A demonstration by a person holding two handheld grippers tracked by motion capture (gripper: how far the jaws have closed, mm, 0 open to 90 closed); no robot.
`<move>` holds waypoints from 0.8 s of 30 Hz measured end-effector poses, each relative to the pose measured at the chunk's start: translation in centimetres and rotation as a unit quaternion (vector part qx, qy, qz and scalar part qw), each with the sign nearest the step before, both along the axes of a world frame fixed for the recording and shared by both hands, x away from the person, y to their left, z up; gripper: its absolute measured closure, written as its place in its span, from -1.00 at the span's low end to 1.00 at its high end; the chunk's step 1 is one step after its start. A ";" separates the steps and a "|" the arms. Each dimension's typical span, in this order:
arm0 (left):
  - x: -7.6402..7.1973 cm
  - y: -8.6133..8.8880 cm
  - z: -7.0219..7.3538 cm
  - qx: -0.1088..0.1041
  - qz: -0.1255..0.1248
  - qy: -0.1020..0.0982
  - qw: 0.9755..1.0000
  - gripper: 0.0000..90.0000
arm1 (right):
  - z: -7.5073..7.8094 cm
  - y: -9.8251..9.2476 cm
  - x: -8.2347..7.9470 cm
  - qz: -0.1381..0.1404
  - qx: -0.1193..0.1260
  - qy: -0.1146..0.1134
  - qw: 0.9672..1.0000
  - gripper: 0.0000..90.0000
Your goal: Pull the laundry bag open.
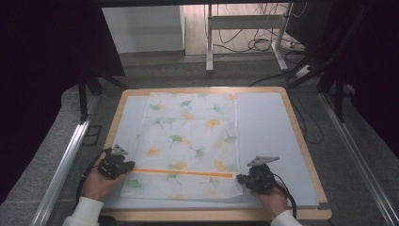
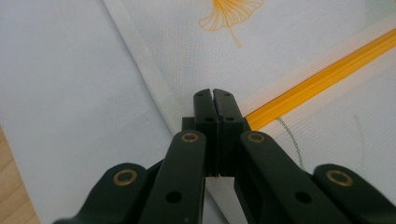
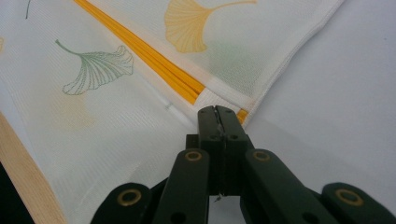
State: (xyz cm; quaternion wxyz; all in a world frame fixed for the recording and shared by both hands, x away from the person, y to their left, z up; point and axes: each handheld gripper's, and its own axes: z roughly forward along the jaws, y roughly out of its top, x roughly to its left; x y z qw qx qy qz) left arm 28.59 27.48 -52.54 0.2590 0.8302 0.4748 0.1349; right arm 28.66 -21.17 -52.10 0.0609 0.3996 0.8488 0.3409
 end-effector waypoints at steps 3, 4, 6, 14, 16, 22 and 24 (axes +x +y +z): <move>-0.1 0.1 0.0 -0.007 0.002 0.001 1.000 1.00 | 0.0 0.0 0.0 0.000 -0.001 0.000 1.000 0.98; -0.1 0.1 0.0 -0.005 0.003 0.001 1.000 1.00 | 0.0 0.0 0.0 0.000 -0.001 0.000 1.000 0.98; -0.2 -0.1 0.1 0.003 0.001 -0.001 1.000 1.00 | 0.0 0.0 0.0 0.000 -0.002 0.000 1.000 0.98; 0.0 0.0 -0.1 -0.003 0.000 0.001 1.000 1.00 | 0.1 0.1 0.0 0.002 -0.003 -0.001 1.000 0.98; 0.0 0.0 -0.2 -0.005 0.000 0.000 1.000 1.00 | 0.1 0.1 0.0 0.003 -0.004 -0.001 1.000 0.98; -0.1 0.0 -0.2 -0.015 0.000 -0.013 1.000 0.99 | 0.0 0.1 0.0 0.003 -0.002 -0.001 1.000 0.98; -0.1 -0.1 -0.2 -0.012 -0.001 -0.014 1.000 0.98 | 0.0 0.1 -0.1 0.004 -0.006 -0.008 1.000 0.98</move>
